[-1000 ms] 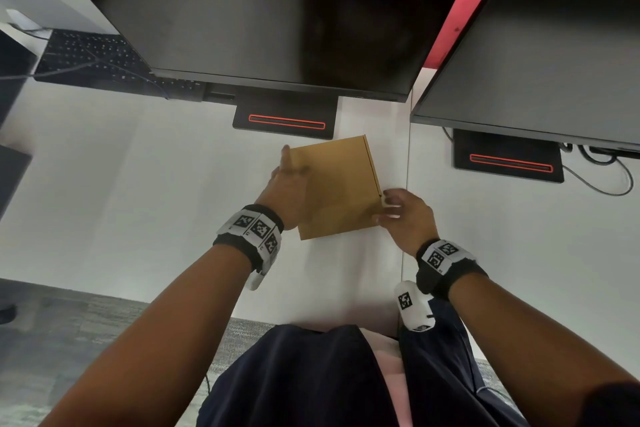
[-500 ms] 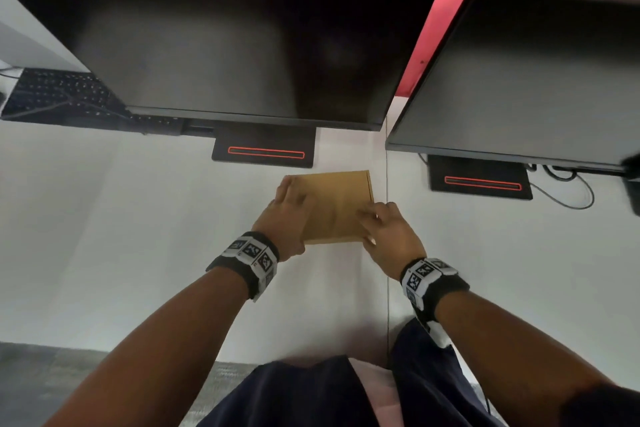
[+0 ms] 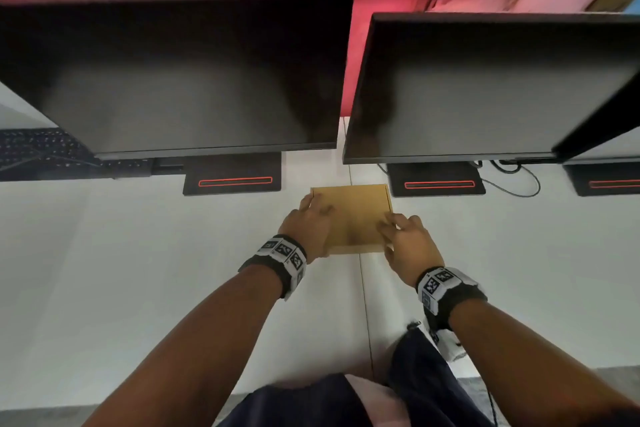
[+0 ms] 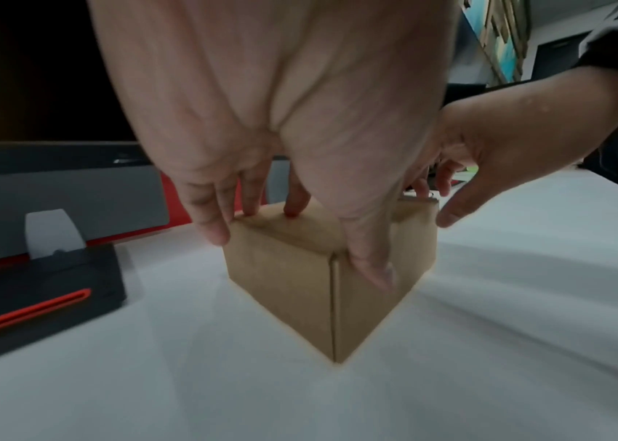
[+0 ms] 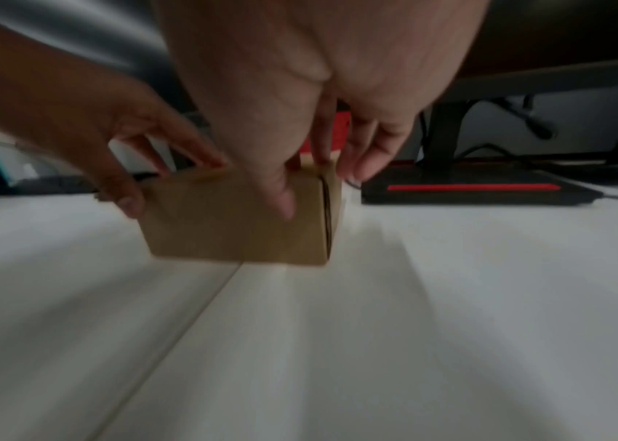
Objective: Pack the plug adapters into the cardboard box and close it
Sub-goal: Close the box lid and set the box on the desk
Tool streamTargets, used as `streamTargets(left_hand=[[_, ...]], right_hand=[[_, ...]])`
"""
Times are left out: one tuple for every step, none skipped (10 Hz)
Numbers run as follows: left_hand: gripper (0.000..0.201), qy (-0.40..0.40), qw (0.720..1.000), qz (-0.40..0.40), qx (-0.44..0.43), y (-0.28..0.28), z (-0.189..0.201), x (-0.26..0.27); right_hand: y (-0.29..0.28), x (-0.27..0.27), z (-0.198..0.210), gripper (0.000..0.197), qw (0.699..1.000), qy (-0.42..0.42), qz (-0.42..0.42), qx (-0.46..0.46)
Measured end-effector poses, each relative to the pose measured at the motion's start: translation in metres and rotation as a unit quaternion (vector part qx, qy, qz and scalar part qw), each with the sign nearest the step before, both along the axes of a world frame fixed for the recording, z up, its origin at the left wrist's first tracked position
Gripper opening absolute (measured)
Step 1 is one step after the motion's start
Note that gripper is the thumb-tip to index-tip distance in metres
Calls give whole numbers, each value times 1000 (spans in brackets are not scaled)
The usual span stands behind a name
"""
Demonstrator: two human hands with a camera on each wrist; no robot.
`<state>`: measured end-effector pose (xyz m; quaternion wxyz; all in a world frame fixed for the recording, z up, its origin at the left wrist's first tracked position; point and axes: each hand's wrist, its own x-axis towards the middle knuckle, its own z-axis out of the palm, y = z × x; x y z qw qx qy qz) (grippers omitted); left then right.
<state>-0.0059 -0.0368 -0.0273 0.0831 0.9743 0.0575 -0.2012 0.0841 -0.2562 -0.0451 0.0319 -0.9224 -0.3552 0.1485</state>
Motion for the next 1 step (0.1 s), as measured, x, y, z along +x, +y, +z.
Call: streamTargets(left_hand=[[90,15,1000,3,20,-12,19,10]], right_hand=[[-10,14,17,57,999,40,-1,6]])
